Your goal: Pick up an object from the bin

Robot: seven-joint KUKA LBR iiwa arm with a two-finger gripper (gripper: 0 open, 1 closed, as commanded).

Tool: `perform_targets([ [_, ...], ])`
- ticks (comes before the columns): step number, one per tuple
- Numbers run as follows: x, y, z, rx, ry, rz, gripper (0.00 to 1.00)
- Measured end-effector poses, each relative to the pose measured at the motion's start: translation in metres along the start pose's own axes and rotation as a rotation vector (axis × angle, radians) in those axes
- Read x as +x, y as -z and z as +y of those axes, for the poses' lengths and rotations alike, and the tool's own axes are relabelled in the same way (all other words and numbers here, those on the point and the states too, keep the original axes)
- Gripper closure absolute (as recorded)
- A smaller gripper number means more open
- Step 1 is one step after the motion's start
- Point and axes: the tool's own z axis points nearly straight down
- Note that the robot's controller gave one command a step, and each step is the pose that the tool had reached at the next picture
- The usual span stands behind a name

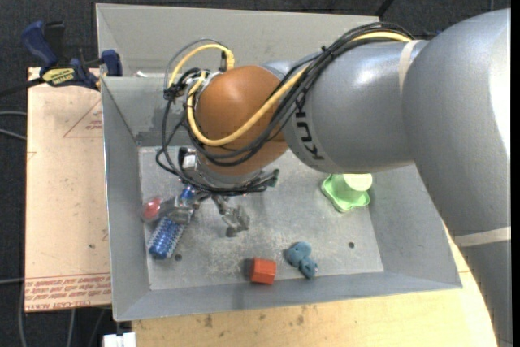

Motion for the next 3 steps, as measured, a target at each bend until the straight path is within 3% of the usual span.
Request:
perform_targets([
  [1,-0.046,-0.025,-0.028,0.003,0.122,-0.004,0.0],
  [2,-0.043,-0.027,-0.027,-0.005,0.119,0.002,1.0],
  [3,-0.04,0.159,-0.039,0.007,0.172,-0.003,1.0],
])
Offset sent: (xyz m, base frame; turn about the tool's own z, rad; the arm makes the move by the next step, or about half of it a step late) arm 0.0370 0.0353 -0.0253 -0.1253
